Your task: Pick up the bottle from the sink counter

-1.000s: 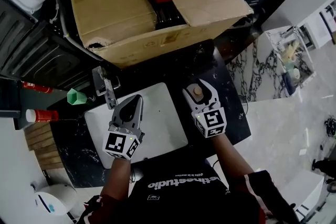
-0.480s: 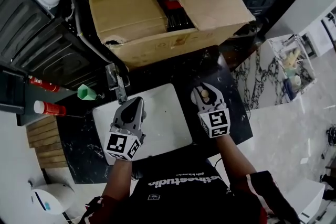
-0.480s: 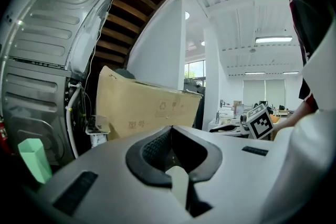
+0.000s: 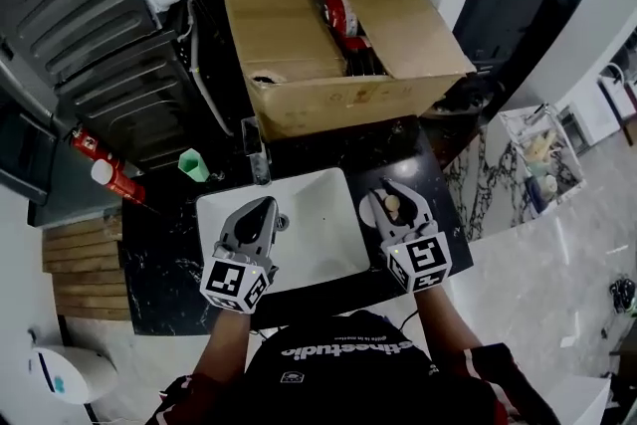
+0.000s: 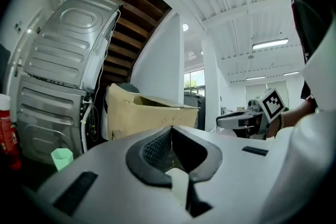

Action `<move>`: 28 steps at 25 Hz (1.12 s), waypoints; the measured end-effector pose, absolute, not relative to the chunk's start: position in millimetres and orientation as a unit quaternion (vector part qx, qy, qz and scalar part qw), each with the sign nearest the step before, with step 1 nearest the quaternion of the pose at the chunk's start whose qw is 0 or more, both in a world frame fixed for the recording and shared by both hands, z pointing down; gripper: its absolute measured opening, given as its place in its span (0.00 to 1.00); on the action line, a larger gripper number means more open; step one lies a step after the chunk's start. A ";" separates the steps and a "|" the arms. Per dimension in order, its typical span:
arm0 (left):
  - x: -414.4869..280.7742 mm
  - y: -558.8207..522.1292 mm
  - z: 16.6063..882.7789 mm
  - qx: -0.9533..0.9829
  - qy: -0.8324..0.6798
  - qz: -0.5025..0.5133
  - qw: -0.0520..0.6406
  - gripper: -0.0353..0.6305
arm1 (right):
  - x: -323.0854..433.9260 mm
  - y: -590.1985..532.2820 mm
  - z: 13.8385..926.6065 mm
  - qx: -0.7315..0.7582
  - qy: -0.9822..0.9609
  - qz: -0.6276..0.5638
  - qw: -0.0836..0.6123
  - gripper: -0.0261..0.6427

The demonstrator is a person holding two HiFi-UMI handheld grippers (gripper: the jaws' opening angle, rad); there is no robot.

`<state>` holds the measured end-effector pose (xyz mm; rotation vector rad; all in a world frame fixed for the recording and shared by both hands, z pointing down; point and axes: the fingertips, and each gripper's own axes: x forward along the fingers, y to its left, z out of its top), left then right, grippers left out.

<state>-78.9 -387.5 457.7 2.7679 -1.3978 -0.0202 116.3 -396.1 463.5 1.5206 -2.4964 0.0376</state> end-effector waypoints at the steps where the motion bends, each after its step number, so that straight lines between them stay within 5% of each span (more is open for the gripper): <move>1: -84.6 -381.2 455.6 0.890 -0.455 -0.004 0.017 0.08 | 108.9 -387.5 457.4 0.512 -0.852 0.014 0.108 0.23; 14: -160.7 -337.3 434.2 0.866 -0.500 -0.001 0.004 0.08 | 6.0 -336.5 425.9 0.437 -0.894 -0.009 0.097 0.23; 28: -179.9 -309.3 433.0 0.860 -0.509 -0.010 0.005 0.08 | -19.6 -314.7 420.4 0.417 -0.904 -0.021 0.096 0.23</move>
